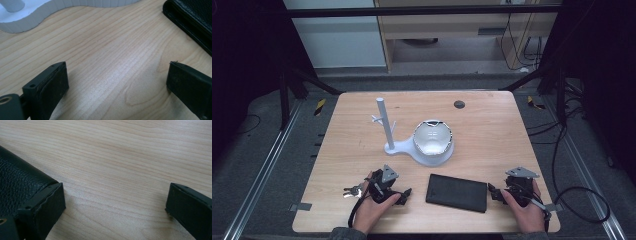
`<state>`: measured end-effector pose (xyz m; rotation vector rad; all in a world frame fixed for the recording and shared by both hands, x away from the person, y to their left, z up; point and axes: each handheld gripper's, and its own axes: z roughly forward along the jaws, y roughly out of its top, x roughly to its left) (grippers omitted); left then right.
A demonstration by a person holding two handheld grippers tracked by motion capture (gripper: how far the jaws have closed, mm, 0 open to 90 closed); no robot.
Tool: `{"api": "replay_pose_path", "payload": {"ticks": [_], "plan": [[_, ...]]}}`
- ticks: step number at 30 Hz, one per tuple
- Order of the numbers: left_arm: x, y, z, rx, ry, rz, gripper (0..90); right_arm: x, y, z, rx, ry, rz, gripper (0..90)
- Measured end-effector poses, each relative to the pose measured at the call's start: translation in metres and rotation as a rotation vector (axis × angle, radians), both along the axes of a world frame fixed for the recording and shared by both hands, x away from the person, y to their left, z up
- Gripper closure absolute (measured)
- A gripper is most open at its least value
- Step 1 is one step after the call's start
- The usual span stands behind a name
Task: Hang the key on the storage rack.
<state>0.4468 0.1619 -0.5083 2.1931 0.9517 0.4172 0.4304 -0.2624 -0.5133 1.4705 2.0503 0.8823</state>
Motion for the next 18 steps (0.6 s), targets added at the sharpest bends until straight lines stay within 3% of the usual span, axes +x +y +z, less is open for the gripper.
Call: {"api": "replay_pose_path", "payload": {"ticks": [2, 5, 6, 9, 10, 12, 15, 18], "plan": [[-0.001, 0.003, 0.004, 0.022, 0.001, -0.027, 6.2, 0.0, 0.0, 0.0, 0.0, 0.0, 0.0, 2.5], [-0.003, 0.008, 0.012, 0.033, -0.005, -0.025, 6.5, -0.001, 0.0, 0.0, 0.009, 0.004, -0.001, 2.5], [-0.003, 0.015, 0.021, 0.042, -0.008, -0.022, 7.1, -0.001, 0.0, 0.0, 0.009, 0.004, -0.001, 2.5], [-0.003, 0.027, 0.036, 0.096, 0.005, 0.001, 8.0, -0.001, 0.0, 0.0, 0.003, 0.004, 0.005, 2.5], [-0.003, 0.027, 0.036, 0.096, 0.005, 0.001, 8.3, -0.001, 0.0, 0.0, 0.003, 0.004, 0.005, 2.5], [-0.003, 0.043, 0.05, 0.145, 0.012, 0.031, 8.5, -0.001, 0.0, 0.0, 0.007, 0.004, 0.006, 2.5], [-0.003, 0.052, 0.055, 0.162, 0.011, 0.041, 8.7, -0.002, 0.001, 0.0, 0.006, 0.002, 0.002, 2.5], [-0.004, 0.074, 0.062, 0.222, 0.01, 0.058, 8.1, -0.002, 0.0, 0.0, 0.001, 0.001, 0.005, 2.5]]}}
